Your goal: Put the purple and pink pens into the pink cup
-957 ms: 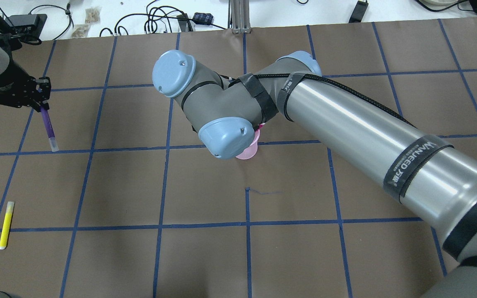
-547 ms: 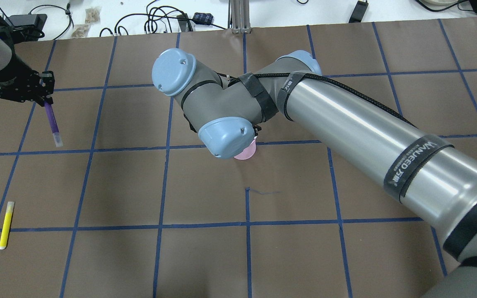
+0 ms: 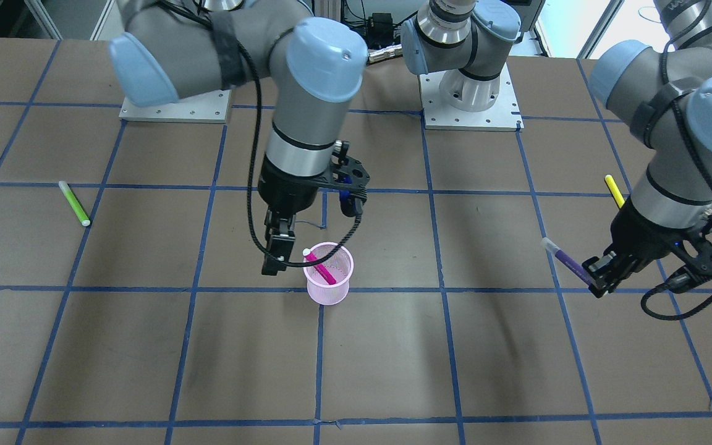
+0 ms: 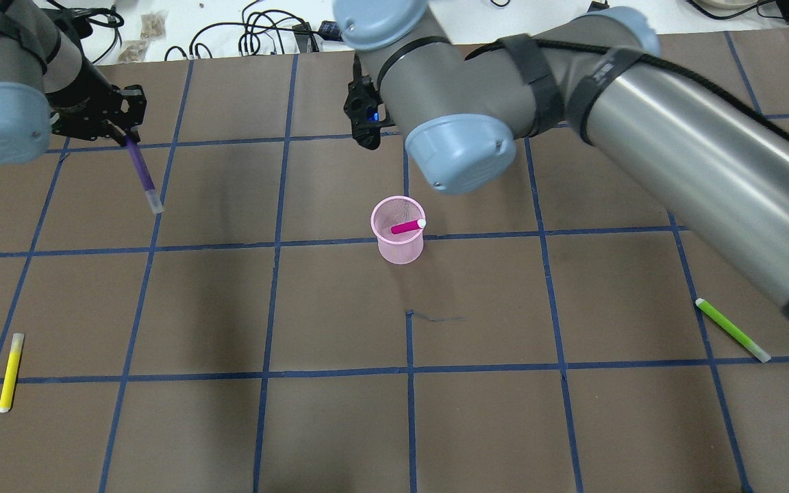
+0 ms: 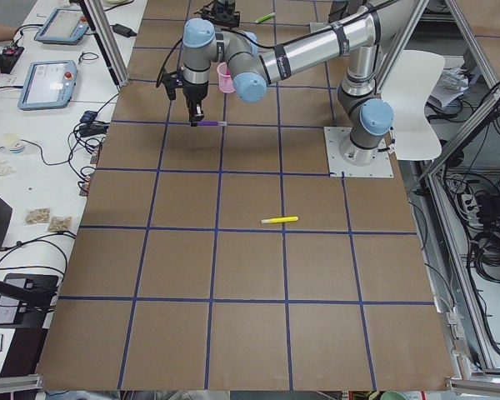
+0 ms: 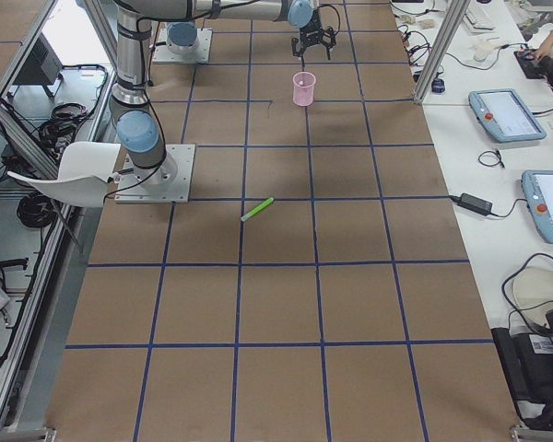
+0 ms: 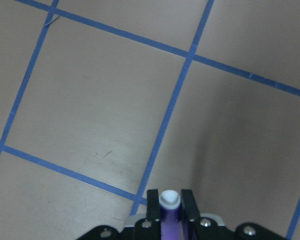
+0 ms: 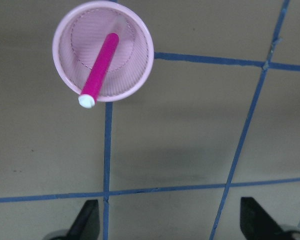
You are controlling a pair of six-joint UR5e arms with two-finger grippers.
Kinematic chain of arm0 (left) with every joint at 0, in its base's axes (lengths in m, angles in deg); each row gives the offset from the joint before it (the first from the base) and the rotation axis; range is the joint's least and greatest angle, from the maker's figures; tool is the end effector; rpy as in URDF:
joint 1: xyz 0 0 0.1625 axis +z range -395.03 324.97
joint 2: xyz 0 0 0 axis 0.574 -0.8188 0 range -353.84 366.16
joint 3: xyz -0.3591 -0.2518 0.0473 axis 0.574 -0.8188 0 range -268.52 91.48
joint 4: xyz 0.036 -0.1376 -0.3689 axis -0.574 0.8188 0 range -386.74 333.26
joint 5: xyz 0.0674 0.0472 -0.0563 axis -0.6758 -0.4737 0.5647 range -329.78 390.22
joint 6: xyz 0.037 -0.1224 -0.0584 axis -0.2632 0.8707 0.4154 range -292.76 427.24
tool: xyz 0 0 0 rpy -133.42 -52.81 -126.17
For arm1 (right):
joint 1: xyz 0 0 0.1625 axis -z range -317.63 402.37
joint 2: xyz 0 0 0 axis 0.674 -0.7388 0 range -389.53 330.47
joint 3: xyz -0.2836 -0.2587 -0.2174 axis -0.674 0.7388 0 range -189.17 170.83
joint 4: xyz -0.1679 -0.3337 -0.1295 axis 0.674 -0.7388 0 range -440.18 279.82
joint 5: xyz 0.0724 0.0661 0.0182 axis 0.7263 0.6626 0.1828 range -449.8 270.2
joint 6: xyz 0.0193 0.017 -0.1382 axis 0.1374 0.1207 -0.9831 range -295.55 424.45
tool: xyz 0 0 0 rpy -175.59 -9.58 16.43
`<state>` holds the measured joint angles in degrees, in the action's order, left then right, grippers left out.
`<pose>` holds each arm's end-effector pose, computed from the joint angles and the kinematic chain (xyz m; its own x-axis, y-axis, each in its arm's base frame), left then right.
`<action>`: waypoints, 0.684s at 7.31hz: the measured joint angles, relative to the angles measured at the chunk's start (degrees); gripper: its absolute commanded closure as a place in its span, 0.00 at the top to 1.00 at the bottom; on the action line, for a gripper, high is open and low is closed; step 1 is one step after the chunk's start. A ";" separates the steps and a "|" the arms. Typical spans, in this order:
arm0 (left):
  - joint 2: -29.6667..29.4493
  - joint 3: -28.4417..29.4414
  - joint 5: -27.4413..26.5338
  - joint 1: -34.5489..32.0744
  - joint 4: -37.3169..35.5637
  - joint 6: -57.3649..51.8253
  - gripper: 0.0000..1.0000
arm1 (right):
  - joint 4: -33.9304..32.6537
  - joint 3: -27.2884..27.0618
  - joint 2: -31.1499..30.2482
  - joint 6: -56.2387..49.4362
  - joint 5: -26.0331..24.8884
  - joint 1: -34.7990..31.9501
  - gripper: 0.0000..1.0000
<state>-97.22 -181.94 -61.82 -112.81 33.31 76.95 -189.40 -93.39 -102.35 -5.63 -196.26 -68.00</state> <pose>-0.0012 -0.6013 0.3699 -0.9262 -0.3769 0.0041 -0.3677 0.9011 -0.2300 0.3008 -0.5414 0.3905 0.0133 -0.9746 0.2237 -0.9754 0.0366 0.2174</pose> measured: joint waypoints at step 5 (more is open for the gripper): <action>-1.36 -1.22 -1.77 -20.30 -13.58 17.36 0.00 | 17.40 -2.12 -13.88 17.29 12.90 16.92 1.00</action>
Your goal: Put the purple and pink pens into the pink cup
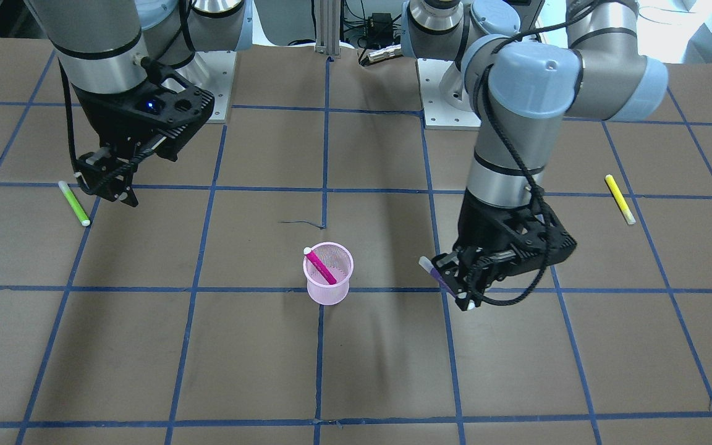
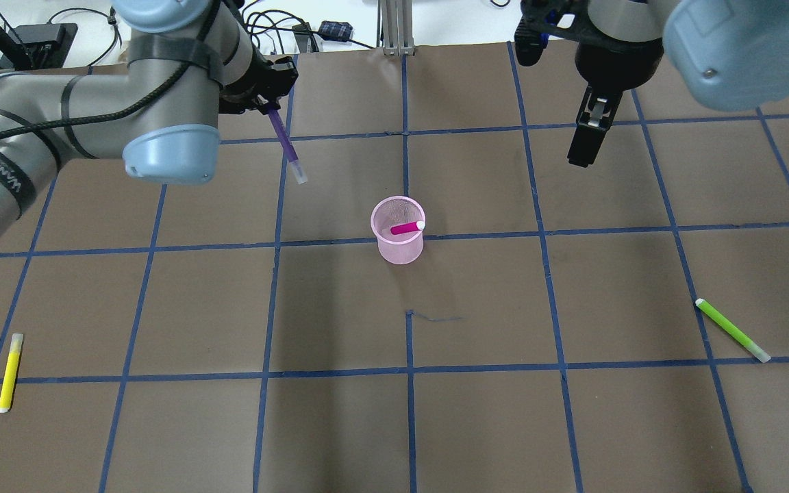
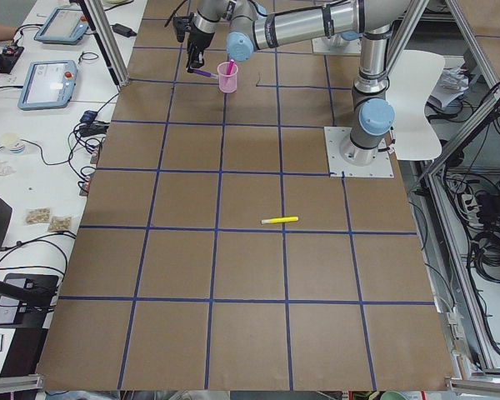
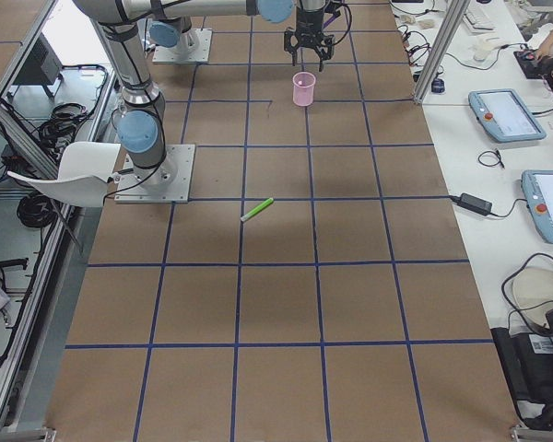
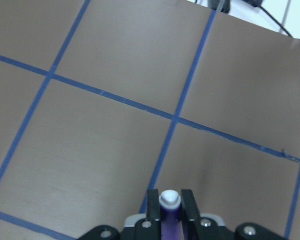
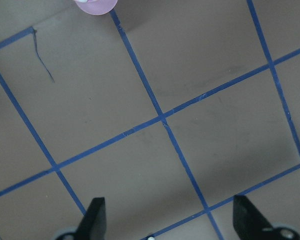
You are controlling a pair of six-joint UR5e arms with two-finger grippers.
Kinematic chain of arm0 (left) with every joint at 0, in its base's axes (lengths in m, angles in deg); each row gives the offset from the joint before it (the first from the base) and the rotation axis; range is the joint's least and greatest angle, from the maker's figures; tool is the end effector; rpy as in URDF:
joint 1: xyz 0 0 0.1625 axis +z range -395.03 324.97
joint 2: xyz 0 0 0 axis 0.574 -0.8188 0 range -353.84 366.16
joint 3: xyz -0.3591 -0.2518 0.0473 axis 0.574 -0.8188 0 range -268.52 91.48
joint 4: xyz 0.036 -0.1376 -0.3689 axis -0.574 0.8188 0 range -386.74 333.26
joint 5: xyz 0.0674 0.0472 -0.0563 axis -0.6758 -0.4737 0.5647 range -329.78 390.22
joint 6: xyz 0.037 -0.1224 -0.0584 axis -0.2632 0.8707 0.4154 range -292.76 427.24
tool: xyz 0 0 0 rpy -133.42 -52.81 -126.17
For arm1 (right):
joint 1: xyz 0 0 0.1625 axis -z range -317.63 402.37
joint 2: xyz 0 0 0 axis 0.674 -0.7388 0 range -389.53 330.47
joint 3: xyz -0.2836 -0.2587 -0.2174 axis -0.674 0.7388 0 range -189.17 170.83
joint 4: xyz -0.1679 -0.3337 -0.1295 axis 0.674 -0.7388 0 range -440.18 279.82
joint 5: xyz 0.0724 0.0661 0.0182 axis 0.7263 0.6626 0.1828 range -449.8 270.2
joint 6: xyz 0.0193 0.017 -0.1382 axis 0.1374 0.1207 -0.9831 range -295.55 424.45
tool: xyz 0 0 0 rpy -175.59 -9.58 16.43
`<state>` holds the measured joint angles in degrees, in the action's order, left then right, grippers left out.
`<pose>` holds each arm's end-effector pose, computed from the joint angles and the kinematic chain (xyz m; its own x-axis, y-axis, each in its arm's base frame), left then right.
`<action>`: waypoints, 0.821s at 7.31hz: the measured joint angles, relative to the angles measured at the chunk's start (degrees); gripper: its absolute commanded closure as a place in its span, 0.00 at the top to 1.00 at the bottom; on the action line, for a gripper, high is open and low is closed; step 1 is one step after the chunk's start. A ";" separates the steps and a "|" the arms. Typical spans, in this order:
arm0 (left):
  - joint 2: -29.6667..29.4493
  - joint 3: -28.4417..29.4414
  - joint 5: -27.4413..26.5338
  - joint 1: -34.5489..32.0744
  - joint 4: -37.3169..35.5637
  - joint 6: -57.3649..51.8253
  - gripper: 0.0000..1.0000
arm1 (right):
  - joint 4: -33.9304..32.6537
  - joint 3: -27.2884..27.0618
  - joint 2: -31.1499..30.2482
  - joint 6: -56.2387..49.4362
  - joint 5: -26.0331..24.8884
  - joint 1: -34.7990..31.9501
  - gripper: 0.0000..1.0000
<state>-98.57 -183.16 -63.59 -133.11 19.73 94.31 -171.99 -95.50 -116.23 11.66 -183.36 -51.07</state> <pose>-0.2088 -0.5881 0.3785 -0.9414 -0.3103 0.1322 -0.3372 0.8560 -0.3920 0.1546 -0.4942 0.4690 -0.5549 -0.8292 0.0679 -0.8298 0.5574 0.0263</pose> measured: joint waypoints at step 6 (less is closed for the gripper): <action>-2.98 -5.05 -6.66 -12.52 -12.74 10.57 0.00 | -3.79 0.60 -1.35 47.95 3.01 1.11 1.00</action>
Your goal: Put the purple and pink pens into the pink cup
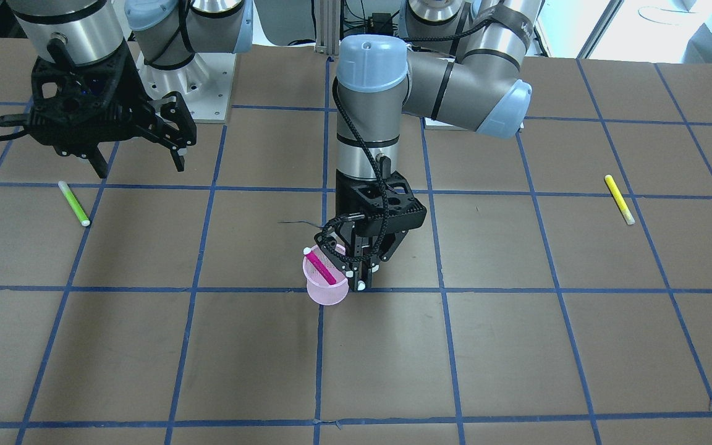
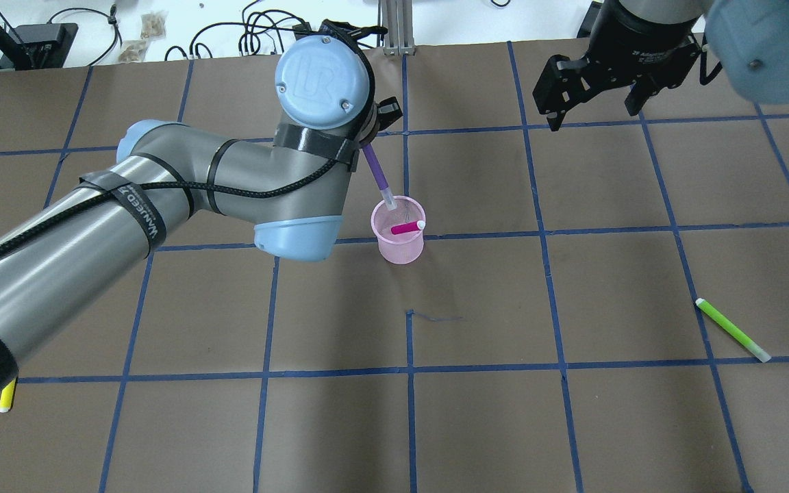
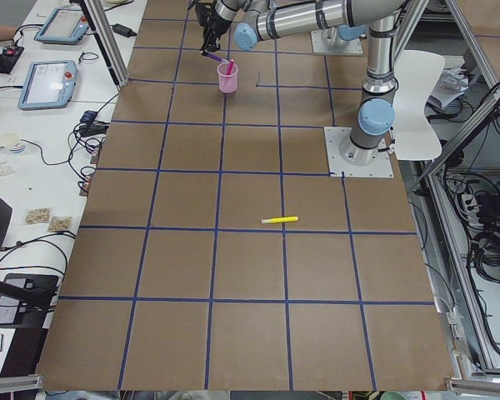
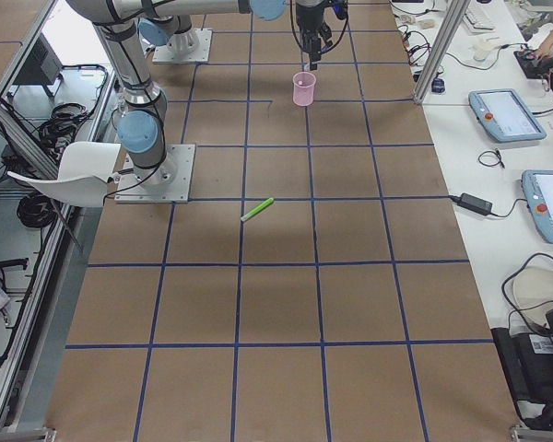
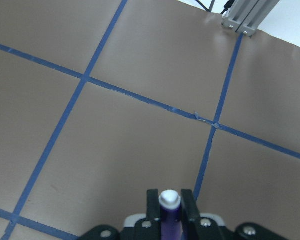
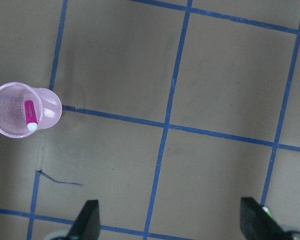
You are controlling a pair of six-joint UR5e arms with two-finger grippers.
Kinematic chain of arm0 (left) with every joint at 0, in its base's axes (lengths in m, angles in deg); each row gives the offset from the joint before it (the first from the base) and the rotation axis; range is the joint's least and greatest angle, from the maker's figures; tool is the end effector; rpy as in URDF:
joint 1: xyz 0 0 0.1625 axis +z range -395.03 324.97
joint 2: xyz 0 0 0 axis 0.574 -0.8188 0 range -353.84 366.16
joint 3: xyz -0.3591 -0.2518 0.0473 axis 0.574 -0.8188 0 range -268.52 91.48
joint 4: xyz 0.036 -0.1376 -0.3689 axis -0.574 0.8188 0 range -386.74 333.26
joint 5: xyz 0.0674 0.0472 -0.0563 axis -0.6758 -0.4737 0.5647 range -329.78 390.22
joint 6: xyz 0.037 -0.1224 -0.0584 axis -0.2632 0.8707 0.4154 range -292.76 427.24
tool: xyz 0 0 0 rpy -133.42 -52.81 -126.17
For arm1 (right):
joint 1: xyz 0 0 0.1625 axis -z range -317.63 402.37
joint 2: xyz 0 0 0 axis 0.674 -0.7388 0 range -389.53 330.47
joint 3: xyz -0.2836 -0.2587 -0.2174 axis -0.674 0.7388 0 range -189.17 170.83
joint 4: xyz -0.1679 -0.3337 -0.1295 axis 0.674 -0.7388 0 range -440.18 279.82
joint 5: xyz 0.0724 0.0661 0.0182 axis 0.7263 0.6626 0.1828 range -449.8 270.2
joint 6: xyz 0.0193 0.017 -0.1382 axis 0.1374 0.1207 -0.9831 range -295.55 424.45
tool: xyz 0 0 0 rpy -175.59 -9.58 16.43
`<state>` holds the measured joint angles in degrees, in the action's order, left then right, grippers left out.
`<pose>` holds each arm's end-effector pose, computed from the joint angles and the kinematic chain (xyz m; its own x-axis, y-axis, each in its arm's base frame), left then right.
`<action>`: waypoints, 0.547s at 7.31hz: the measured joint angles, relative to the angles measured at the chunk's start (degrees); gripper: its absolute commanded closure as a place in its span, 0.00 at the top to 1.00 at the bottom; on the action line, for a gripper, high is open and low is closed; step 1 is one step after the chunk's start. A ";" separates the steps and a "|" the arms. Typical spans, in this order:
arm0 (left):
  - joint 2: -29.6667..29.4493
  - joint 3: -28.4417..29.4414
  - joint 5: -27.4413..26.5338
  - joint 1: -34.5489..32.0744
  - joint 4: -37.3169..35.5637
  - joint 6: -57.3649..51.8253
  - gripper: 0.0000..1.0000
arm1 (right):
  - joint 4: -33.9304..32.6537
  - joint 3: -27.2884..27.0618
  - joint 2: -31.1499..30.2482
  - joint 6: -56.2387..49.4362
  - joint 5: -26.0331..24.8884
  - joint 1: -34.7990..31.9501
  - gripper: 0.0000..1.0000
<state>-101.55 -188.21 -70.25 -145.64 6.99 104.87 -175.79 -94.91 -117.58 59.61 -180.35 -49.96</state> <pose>-0.3187 -0.5411 0.3385 -0.9416 -0.2915 0.1687 -0.3367 0.8103 -0.4795 0.1525 -0.4992 0.4930 -0.9922 -0.1227 0.0210 -0.1244 0.9828 -0.1367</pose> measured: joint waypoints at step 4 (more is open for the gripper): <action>-0.99 -3.05 -1.62 -1.71 -3.38 0.32 0.00 | -7.24 -1.01 0.12 3.60 -0.53 0.16 1.00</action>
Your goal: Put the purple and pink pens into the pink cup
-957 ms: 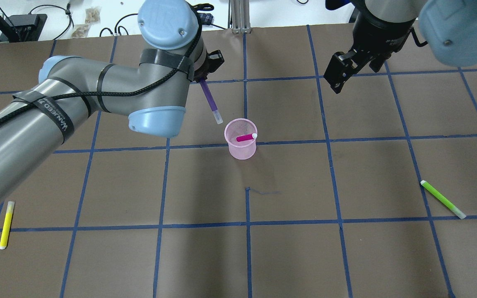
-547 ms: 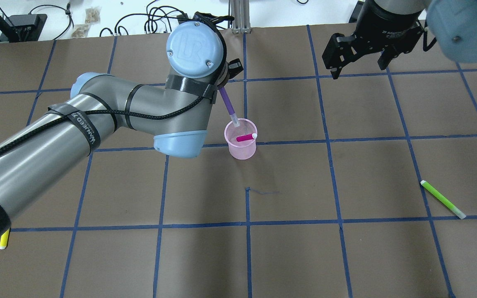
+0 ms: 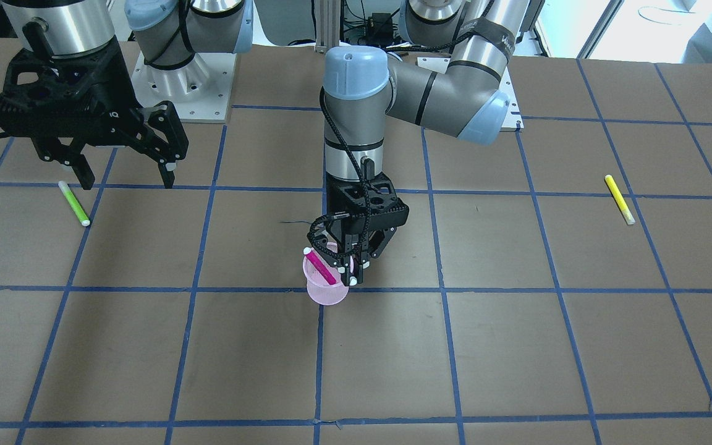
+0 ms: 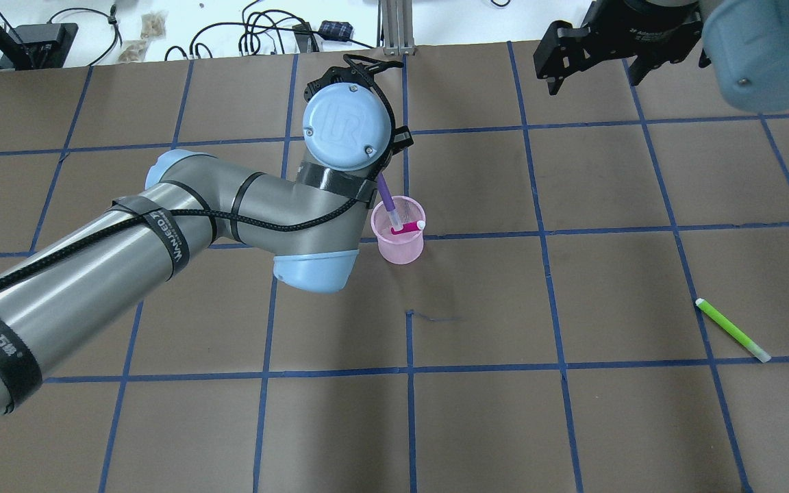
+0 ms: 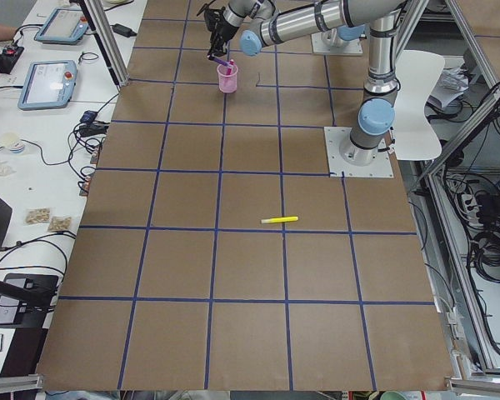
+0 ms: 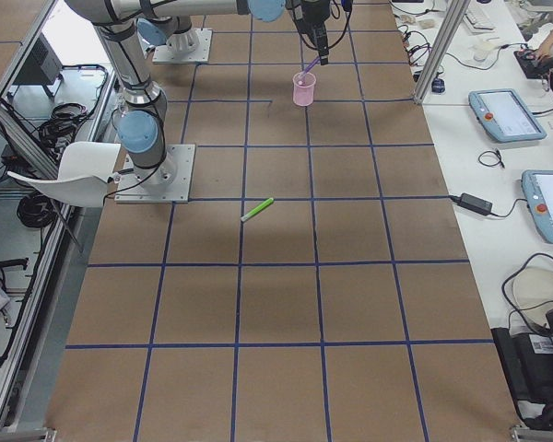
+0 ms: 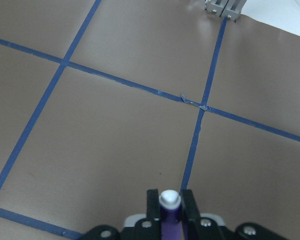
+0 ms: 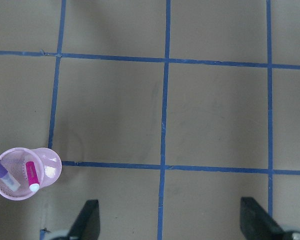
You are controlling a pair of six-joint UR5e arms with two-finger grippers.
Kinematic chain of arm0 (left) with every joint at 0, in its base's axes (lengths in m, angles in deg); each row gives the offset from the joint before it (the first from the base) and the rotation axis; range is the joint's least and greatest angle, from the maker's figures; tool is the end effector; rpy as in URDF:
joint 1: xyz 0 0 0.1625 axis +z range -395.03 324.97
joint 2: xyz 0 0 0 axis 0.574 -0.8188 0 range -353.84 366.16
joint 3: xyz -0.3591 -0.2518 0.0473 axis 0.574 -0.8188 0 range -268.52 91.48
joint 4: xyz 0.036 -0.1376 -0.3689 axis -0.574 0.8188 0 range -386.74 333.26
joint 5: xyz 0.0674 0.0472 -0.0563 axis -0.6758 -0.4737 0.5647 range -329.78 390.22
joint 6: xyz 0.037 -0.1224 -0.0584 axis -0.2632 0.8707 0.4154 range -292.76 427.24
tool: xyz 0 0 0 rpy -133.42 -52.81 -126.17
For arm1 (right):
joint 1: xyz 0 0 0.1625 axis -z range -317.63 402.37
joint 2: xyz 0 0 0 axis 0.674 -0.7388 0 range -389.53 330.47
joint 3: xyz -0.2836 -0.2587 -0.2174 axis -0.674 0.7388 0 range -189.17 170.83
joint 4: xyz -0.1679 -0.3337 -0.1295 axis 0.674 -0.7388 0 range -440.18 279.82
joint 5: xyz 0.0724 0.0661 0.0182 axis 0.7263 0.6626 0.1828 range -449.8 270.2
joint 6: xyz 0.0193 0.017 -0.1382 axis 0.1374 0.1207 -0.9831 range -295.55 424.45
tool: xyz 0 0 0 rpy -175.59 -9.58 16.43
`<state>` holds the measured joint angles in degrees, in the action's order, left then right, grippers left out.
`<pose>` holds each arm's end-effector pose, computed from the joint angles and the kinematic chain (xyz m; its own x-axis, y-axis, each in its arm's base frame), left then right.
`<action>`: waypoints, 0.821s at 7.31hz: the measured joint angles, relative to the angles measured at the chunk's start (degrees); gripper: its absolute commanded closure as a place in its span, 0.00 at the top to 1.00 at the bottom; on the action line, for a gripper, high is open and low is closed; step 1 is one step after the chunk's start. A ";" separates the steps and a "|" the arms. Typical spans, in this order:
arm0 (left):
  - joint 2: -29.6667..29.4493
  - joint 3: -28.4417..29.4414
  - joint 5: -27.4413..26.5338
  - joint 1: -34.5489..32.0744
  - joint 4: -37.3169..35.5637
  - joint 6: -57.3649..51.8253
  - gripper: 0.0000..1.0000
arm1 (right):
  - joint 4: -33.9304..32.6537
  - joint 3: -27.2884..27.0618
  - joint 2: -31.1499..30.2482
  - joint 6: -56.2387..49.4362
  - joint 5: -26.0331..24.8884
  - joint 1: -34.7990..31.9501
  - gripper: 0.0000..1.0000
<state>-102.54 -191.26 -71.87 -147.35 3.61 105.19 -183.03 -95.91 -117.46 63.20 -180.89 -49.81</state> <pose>-0.3285 -0.5265 0.3122 -0.9487 -0.2808 0.1451 -0.3156 0.8149 -0.4862 0.1504 -0.5135 0.4990 -0.9982 -0.0545 0.0237 -0.0586 0.9684 -0.2423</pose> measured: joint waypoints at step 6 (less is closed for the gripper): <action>-2.46 -1.62 -4.16 -1.66 -2.03 0.20 0.25 | 3.34 -0.16 0.33 0.76 0.29 0.01 1.00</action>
<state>-105.00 -192.88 -76.02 -149.00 1.58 105.39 -179.69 -96.08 -117.13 63.97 -180.60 -49.80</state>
